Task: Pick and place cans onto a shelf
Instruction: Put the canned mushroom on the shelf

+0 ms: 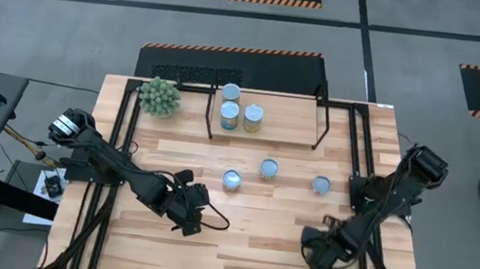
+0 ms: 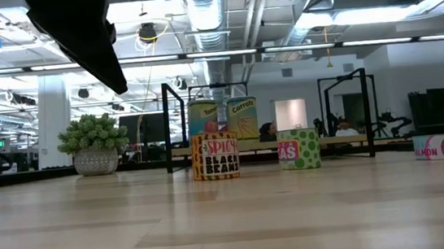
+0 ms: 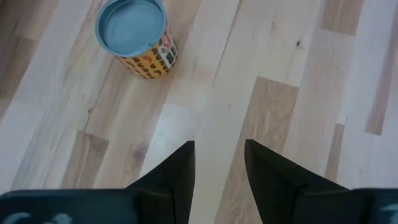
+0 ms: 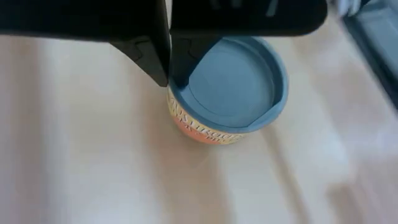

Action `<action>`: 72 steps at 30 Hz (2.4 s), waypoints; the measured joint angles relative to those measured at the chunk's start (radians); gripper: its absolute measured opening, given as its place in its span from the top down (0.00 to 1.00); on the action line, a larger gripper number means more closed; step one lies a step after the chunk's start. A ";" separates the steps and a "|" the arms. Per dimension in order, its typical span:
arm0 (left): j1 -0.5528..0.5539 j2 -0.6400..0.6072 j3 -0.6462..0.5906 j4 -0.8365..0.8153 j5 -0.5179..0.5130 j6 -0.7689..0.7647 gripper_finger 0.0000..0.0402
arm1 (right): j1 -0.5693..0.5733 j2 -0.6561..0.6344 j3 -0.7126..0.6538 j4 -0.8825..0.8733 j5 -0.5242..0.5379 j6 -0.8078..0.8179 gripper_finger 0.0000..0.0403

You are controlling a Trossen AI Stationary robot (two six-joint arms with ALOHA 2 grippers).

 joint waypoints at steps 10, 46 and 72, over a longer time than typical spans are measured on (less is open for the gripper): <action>0.002 0.000 0.000 0.007 -0.028 -0.047 0.68 | -0.282 -0.238 0.003 -0.063 0.060 -0.223 0.99; 0.144 0.001 0.001 0.041 -0.096 -0.088 0.68 | -1.504 0.183 0.564 -0.263 0.099 -1.549 0.99; 0.196 0.001 0.001 0.053 -0.060 -0.088 0.68 | -1.695 0.302 0.629 -0.283 0.043 -1.782 0.89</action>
